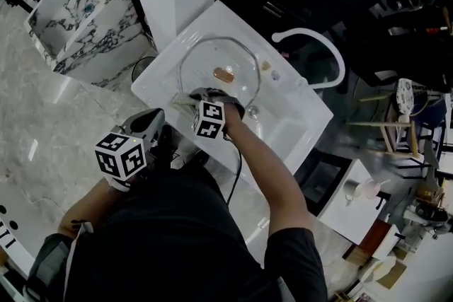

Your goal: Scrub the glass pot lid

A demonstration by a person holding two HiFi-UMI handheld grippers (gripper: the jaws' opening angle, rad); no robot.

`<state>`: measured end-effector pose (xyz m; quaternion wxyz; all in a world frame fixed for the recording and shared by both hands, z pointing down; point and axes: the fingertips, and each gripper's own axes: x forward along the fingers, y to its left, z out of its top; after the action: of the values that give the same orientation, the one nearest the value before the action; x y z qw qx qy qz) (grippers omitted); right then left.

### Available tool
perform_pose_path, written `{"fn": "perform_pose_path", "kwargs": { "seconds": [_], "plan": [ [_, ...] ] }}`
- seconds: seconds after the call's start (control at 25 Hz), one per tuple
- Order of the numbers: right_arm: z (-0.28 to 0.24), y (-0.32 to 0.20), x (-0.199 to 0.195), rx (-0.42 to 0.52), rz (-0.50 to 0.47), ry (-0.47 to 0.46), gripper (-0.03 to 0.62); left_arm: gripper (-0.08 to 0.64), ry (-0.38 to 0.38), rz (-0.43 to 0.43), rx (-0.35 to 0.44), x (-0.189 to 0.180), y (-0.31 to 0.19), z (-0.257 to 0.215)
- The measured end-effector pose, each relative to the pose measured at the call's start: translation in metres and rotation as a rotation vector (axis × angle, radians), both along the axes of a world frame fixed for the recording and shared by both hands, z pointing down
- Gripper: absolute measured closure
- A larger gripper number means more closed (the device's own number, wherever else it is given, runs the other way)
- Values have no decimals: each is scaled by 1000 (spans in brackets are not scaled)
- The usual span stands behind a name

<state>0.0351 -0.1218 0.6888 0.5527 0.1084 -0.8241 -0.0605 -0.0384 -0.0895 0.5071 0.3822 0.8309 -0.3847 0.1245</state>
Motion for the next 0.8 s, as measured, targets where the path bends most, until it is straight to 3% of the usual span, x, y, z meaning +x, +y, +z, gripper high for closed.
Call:
{"fn": "perform_pose_path", "kwargs": {
  "seconds": [0.4,0.8],
  "plan": [
    [6,24,0,-39,151,-90,526,560,-31,55,25,12,8,-7],
    [11,43,3,-174,413,-235,526,560,-46,93,85,26,5,-29]
  ]
}}
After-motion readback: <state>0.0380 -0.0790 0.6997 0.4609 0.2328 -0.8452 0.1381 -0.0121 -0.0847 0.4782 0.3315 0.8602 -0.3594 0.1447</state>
